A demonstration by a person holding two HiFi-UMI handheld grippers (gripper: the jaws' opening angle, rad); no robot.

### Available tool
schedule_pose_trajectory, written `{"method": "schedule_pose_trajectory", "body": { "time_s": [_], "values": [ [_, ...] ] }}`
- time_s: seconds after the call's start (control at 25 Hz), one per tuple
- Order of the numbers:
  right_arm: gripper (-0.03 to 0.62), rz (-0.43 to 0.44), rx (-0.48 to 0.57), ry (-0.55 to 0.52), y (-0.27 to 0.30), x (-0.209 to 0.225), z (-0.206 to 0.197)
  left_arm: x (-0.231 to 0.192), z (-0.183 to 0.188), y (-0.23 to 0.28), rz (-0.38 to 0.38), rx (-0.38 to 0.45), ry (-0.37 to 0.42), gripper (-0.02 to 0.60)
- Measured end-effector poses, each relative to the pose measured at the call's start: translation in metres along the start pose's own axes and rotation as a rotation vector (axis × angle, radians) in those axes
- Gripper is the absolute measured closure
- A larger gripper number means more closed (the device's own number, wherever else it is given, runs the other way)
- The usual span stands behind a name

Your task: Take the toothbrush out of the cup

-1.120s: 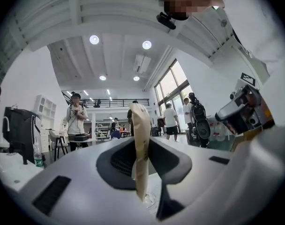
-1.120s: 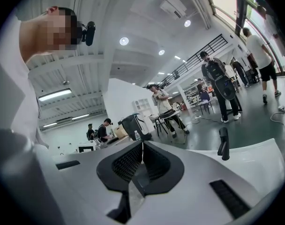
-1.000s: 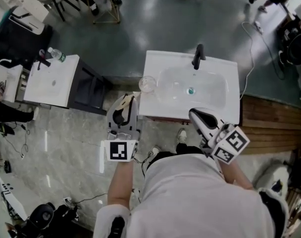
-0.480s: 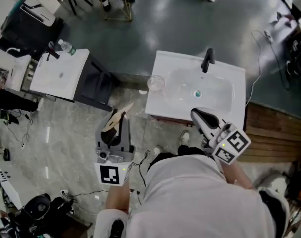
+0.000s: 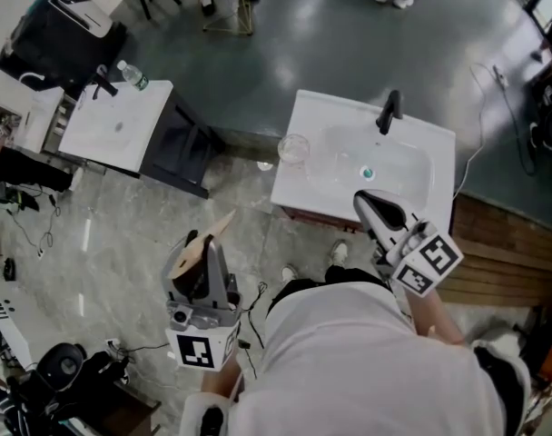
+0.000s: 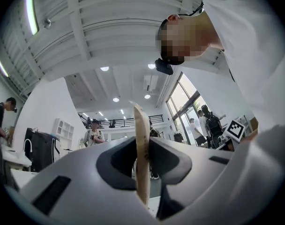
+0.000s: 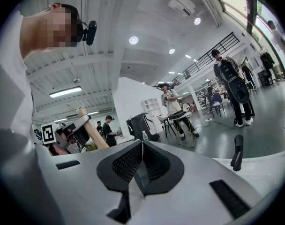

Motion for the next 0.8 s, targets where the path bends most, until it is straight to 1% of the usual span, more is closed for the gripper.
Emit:
{"method": "schedule_pose_trajectory", "body": {
  "time_s": [0.36,0.56,0.8],
  "values": [
    [0.562,0.021,-0.041,-0.064,0.010,-0.016,-0.006,-0.008,0.006,-0.009,0.030,0.022,-0.006,0.509],
    [0.562,0.010,-0.029,-0.074,0.009,-0.022,-0.006,-0.011,0.008,-0.009,0.010,0.054,-0.010,0.509],
    [0.562,-0.009,-0.016,-0.078,0.006,-0.023,-0.003,-0.014,0.006,-0.010,0.000,0.043,-0.018,0.509]
  ]
}}
Point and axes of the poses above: the fingertips, and each gripper's own axes: y forward along the fingers, x to its right, z out of its top, the point moved 9 cm from there along -y, backward along the fingers, and after that the axes turned 13 degrees about y, right-handed, at the moved point
